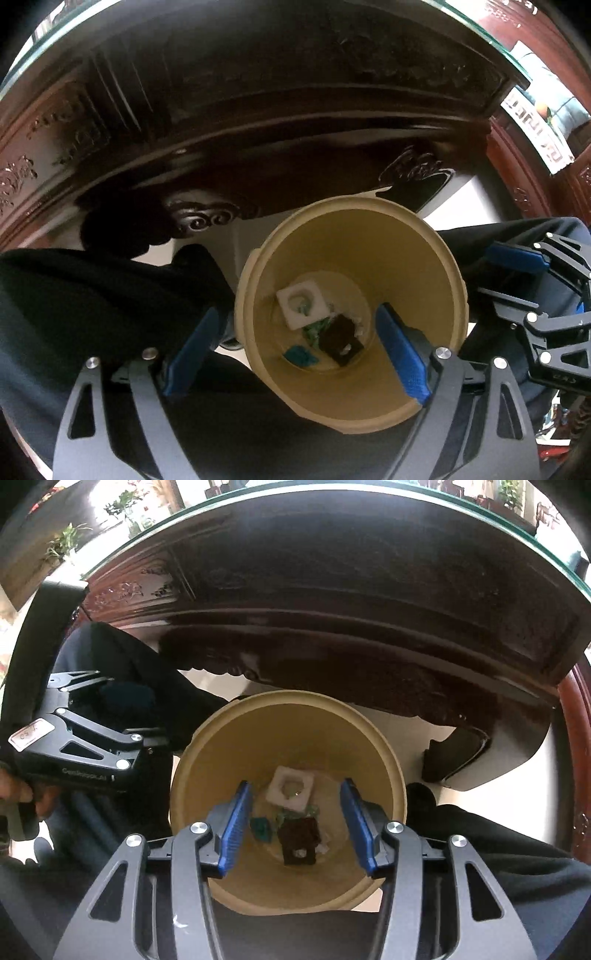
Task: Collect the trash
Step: 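Return both tools to the table toward the yellow box and orange paper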
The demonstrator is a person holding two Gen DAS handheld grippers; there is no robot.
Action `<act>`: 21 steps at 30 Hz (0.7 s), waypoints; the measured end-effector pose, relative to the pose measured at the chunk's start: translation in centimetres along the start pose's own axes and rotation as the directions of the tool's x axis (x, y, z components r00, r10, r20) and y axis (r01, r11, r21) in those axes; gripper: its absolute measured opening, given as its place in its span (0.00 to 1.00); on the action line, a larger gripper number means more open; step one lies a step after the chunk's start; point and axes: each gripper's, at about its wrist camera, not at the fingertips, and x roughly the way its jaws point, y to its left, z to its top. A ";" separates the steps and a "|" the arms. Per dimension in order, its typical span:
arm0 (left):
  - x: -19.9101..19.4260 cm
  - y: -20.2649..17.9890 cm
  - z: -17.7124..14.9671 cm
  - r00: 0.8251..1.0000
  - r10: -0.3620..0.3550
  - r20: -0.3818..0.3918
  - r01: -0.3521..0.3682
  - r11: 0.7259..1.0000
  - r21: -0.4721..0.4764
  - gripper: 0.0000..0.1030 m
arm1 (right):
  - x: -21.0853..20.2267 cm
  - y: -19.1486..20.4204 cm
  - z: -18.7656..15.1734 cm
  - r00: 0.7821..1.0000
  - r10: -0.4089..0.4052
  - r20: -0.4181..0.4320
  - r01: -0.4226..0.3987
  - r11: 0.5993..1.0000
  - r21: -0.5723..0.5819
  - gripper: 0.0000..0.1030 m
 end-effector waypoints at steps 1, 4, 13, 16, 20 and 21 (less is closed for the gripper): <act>-0.2 -0.1 0.0 1.000 -0.001 0.005 0.001 1.000 -0.002 0.85 | -0.1 0.0 0.0 1.000 0.000 0.003 0.000 1.000 0.001 0.47; -0.5 -0.2 0.2 1.000 0.000 0.015 0.000 1.000 0.003 0.85 | -0.4 0.1 0.1 1.000 -0.003 0.012 0.003 1.000 0.002 0.47; -3.9 -0.2 2.0 0.993 0.011 0.120 -0.012 1.000 0.010 0.85 | -3.0 0.1 1.7 0.992 0.018 0.124 -0.017 1.000 -0.014 0.51; -6.8 0.1 3.7 0.978 0.034 0.206 -0.036 0.999 0.009 0.86 | -4.5 -0.1 3.0 0.980 0.024 0.195 -0.020 1.000 -0.023 0.55; -10.8 0.6 6.8 0.941 0.080 0.330 -0.085 0.996 0.001 0.92 | -6.7 -0.4 5.5 0.954 0.009 0.300 0.002 0.999 -0.036 0.75; -11.7 0.9 7.6 0.930 0.091 0.357 -0.096 0.995 -0.003 0.92 | -7.5 -0.5 6.5 0.941 -0.004 0.339 0.017 0.999 -0.034 0.76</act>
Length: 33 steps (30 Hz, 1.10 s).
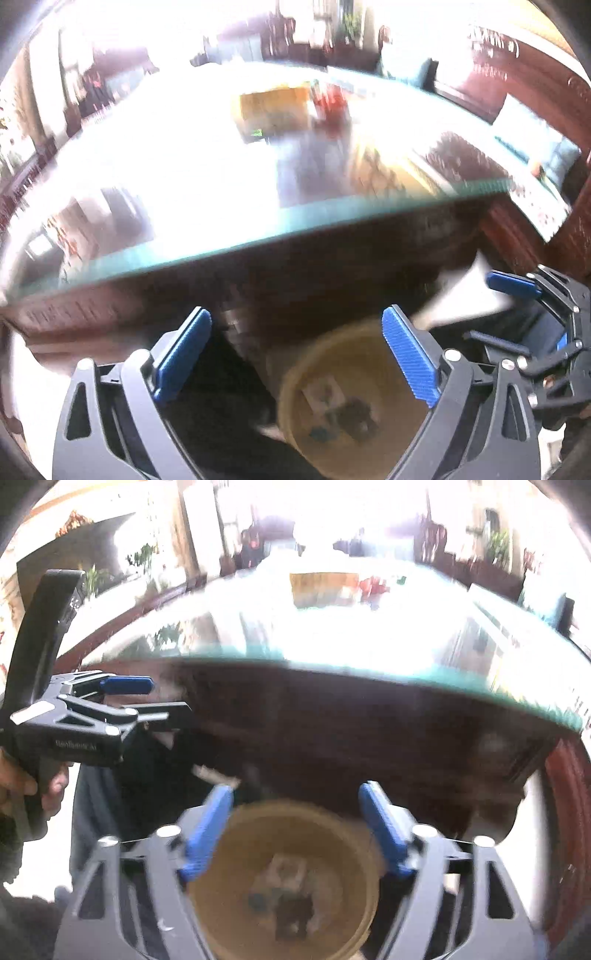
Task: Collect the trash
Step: 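Return both tools to the table toward the yellow box and orange paper, then grasp the yellow box with the left tool while the right tool grasps the orange crumpled paper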
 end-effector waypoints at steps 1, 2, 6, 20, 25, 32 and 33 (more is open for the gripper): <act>-0.6 0.2 1.2 0.999 0.010 0.031 -0.010 1.000 -0.001 0.94 | -0.3 0.0 0.9 1.000 -0.003 0.031 0.004 1.000 -0.004 0.76; -1.2 0.6 2.6 0.998 0.022 0.065 -0.022 1.000 -0.006 0.94 | -0.6 0.0 1.8 0.998 -0.006 0.058 0.006 1.000 -0.008 0.80; -2.6 1.9 7.2 0.985 0.069 0.160 -0.064 0.997 -0.039 0.96 | -2.5 -0.5 6.4 0.976 -0.046 0.213 0.048 0.999 -0.005 0.92; 3.8 2.6 19.7 0.961 -0.045 0.273 0.031 0.998 0.057 0.96 | 0.1 -5.9 16.3 0.944 -0.060 0.325 0.049 0.998 0.043 0.92; 9.7 4.2 22.9 0.971 -0.122 0.205 0.107 0.991 0.085 0.96 | 3.1 -7.5 17.0 0.960 -0.048 0.276 0.029 0.997 0.075 0.92; 14.8 4.9 24.8 0.978 -0.181 0.106 0.163 0.973 0.164 0.96 | 5.8 -8.7 17.9 0.973 -0.036 0.226 0.017 0.996 0.087 0.92; 15.1 5.0 24.8 0.980 -0.179 0.092 0.161 0.971 0.177 0.96 | 6.0 -8.8 18.1 0.974 -0.039 0.221 0.021 0.996 0.084 0.92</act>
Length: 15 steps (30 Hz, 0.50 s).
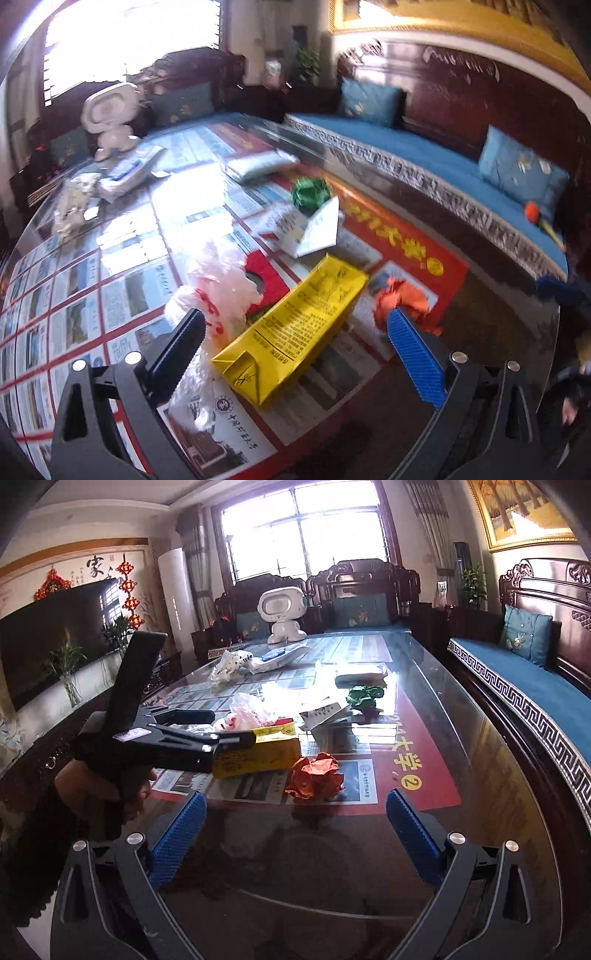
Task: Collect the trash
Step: 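Grasp the yellow box with the left tool while the right tool grasps the orange crumpled paper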
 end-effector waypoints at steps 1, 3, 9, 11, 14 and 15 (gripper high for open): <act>0.4 0.0 0.0 1.000 0.003 -0.012 -0.003 1.000 0.024 0.96 | 0.1 0.0 0.1 1.000 -0.001 0.000 0.001 1.000 -0.002 0.92; 1.0 -0.1 -0.3 0.999 -0.018 -0.044 0.021 0.999 0.048 0.96 | 0.6 -0.2 0.3 1.000 -0.003 -0.004 0.003 1.000 -0.003 0.92; 2.3 0.3 -0.8 0.996 -0.009 -0.087 0.016 0.997 0.078 0.90 | 2.5 -0.5 1.1 0.999 -0.007 -0.041 0.007 1.000 -0.015 0.92; 2.0 0.5 -0.8 0.995 -0.042 -0.087 0.047 0.997 0.064 0.81 | 3.1 -0.7 1.3 0.998 0.003 -0.055 -0.003 1.000 -0.008 0.92; 2.1 0.7 -1.1 0.991 -0.076 -0.111 0.082 0.995 0.049 0.73 | 3.9 -1.1 1.4 0.997 0.006 -0.081 -0.005 1.000 0.012 0.92; 2.2 0.5 -1.3 0.990 -0.077 -0.120 0.085 0.995 0.059 0.73 | 4.1 -1.3 1.5 0.996 0.010 -0.088 -0.008 1.000 0.023 0.92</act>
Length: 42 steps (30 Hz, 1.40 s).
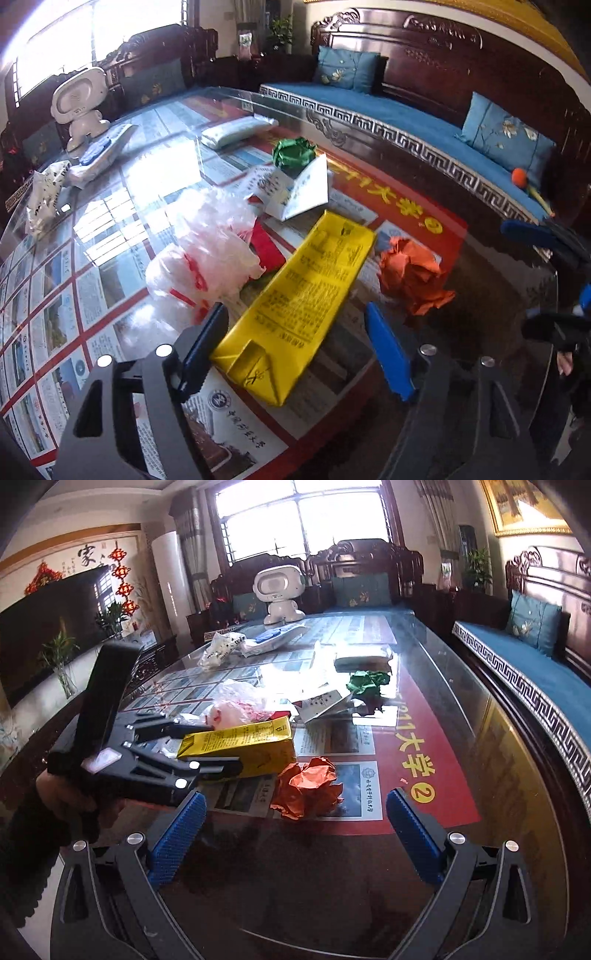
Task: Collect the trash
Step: 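Grasp the yellow box with the left tool while the right tool grasps the orange crumpled paper, then carry both items over the tan bin and open both tools to drop them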
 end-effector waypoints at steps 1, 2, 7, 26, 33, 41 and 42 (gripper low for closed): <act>0.3 -0.2 -0.2 1.000 0.009 -0.012 -0.009 1.000 0.014 0.73 | 0.2 -0.1 0.1 1.000 0.007 -0.006 -0.007 1.000 0.007 0.92; 0.5 -0.3 -0.3 1.000 0.013 -0.019 -0.013 1.000 0.021 0.71 | 0.2 -0.3 0.1 1.000 0.008 -0.006 -0.008 1.000 0.013 0.92; 1.5 -0.5 -1.0 0.998 -0.023 -0.060 0.024 0.999 0.026 0.45 | 0.6 -0.5 0.1 1.000 -0.005 -0.014 0.006 1.000 0.013 0.92; -1.6 -0.6 -2.4 0.998 -0.061 0.025 0.062 0.997 -0.040 0.36 | 6.4 -0.6 1.7 0.980 -0.077 -0.185 0.072 0.997 -0.034 0.92; -2.4 -0.6 -3.0 0.997 -0.060 0.038 0.061 0.997 -0.043 0.36 | 8.8 -0.7 1.6 0.958 -0.092 -0.271 0.085 0.996 -0.038 0.56; -4.0 -0.9 -3.8 0.994 -0.057 0.094 0.064 0.996 -0.063 0.36 | 6.6 -0.5 0.7 0.972 -0.070 -0.222 0.064 0.997 -0.036 0.43; -4.3 -1.0 -4.0 0.993 -0.063 0.099 0.069 0.996 -0.063 0.36 | 6.1 -0.5 0.7 0.974 -0.070 -0.214 0.064 0.997 -0.035 0.43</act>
